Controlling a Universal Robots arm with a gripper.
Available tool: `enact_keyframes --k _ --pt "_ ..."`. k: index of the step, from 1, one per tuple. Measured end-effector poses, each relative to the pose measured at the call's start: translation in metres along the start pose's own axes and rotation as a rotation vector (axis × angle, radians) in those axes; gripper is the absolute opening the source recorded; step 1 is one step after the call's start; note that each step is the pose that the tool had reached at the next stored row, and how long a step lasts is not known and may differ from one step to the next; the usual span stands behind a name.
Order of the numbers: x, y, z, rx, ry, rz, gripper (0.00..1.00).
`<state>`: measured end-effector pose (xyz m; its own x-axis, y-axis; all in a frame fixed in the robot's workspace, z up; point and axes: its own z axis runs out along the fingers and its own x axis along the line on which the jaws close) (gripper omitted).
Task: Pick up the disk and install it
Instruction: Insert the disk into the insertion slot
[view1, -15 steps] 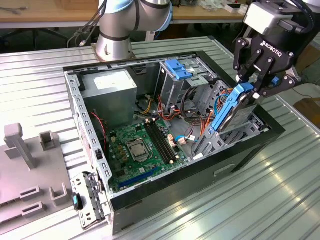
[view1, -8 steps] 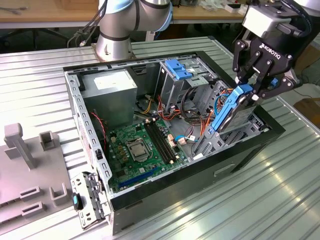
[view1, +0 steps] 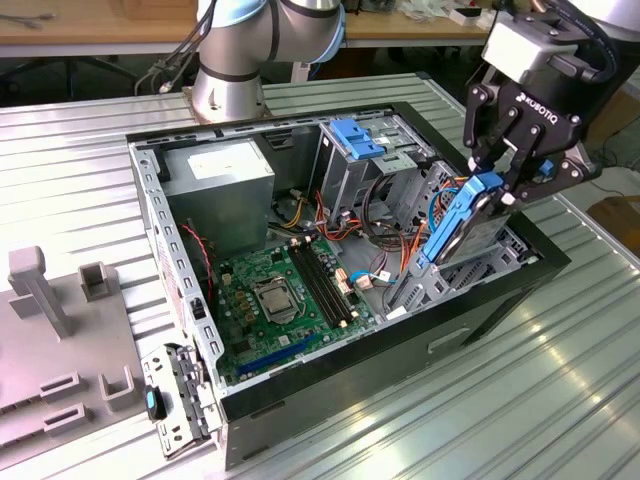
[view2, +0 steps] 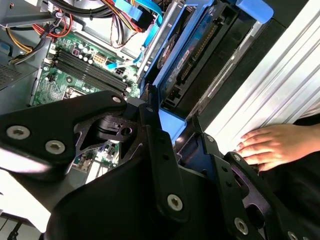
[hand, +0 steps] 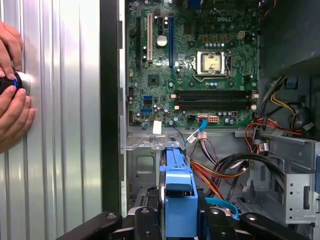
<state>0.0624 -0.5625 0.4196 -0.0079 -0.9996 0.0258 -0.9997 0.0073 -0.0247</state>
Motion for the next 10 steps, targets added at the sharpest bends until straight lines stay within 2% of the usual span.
enact_keyframes --k 10 --pt "0.0002 0.0001 0.0053 0.0000 0.0001 0.000 0.37"
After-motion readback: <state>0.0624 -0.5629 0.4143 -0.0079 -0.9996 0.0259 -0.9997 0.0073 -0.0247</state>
